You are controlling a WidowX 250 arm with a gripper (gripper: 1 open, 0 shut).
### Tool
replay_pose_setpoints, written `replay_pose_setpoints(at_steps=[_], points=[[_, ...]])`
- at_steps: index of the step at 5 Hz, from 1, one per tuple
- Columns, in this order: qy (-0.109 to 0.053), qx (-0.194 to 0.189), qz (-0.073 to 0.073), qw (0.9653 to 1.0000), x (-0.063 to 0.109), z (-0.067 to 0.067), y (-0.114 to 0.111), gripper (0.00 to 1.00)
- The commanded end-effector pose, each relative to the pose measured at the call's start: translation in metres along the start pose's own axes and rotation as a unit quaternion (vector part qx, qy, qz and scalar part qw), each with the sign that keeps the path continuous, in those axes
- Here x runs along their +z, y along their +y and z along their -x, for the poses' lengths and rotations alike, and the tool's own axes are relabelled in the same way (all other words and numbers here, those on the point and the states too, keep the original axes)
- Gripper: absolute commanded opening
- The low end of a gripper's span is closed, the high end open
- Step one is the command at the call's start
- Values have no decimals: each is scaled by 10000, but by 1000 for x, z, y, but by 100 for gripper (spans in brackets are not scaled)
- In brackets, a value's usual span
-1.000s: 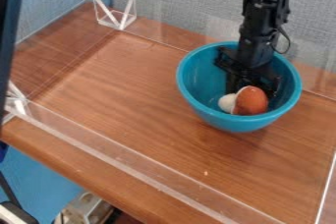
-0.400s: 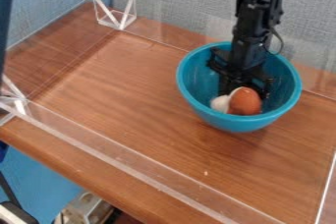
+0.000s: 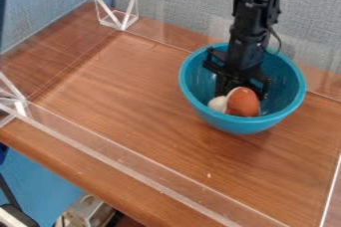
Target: Remove the mushroom from inside the blue bowl and put it on the table
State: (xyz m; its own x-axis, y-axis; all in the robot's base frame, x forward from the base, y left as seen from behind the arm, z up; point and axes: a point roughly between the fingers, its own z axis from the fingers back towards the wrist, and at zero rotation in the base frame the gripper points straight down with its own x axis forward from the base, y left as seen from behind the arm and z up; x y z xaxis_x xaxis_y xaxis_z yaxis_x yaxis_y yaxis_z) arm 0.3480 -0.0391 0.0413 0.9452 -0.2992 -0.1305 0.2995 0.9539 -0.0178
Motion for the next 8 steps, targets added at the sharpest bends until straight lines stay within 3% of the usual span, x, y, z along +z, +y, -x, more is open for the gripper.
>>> replay_pose_setpoints(at_steps=[1, 8], points=[[-505, 63, -62, 9987, 39, 2, 6, 0], [-618, 193, 84, 9979, 54, 8, 9, 0]])
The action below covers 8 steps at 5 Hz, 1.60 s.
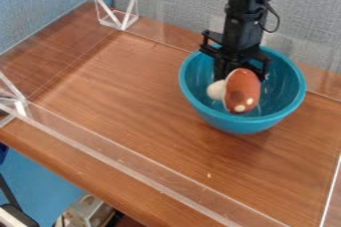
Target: Remove the mushroom from inside the blue bowl and put it on the table
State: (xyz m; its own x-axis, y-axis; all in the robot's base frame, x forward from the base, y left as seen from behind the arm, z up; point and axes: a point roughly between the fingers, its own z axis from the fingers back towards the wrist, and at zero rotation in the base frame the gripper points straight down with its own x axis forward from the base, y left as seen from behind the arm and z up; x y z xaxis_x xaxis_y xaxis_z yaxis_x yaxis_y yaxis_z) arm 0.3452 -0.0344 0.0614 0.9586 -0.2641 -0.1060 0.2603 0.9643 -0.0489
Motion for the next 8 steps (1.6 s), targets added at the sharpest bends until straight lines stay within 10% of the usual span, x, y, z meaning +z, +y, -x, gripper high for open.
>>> replay_pose_setpoints(at_steps=[1, 4, 8], points=[[-511, 26, -55, 9987, 37, 2, 5, 0], [-654, 236, 97, 9975, 62, 43, 16, 0], [-112, -244, 138, 9995, 19, 63, -5, 0]])
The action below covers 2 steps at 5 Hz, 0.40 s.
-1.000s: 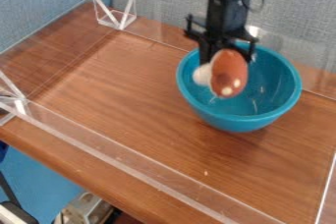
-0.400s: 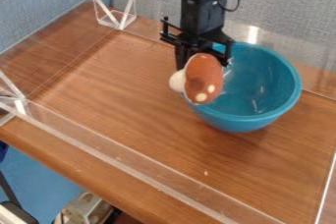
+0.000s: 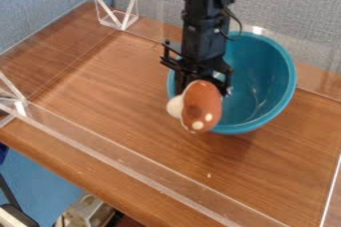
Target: Remove the mushroom from inside the blue bowl and put it on the table
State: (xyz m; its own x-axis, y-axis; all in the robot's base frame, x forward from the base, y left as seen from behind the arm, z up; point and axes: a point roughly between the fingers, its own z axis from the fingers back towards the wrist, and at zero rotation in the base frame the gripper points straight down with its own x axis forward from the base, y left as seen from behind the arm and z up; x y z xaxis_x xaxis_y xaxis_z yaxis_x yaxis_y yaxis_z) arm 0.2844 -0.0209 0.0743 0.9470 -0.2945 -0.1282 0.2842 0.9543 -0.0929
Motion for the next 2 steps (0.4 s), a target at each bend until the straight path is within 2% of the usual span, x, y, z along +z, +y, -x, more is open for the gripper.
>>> replay_pose_setpoints(at_steps=[1, 2], points=[[-62, -349, -73, 9993, -6, -2, -9, 0], [108, -586, -82, 9982, -28, -9, -17, 0]])
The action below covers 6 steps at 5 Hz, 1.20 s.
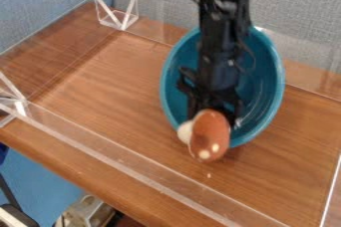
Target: Remove the mushroom from inside the blue bowl and put it on the table
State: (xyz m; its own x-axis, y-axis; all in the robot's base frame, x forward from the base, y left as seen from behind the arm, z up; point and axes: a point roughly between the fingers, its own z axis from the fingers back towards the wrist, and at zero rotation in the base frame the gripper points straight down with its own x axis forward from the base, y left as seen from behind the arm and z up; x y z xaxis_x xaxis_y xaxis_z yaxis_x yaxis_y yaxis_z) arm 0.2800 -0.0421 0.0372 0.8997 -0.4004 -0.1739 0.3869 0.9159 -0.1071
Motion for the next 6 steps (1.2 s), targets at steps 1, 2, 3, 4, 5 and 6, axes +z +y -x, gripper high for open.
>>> replay_pose_setpoints(at_steps=[1, 2, 3, 4, 5, 6], points=[[-86, -162, -125, 9998, -4, -6, -2, 100], [-28, -226, -170, 9996, -7, -7, 0, 100], [-35, -218, -171, 9996, -6, -8, 0, 100], [-37, -209, -175, 9996, -6, -8, 0, 100], [-34, -203, -180, 9996, -6, -8, 1, 100], [-31, -199, -188, 9996, -6, -9, 2, 100]])
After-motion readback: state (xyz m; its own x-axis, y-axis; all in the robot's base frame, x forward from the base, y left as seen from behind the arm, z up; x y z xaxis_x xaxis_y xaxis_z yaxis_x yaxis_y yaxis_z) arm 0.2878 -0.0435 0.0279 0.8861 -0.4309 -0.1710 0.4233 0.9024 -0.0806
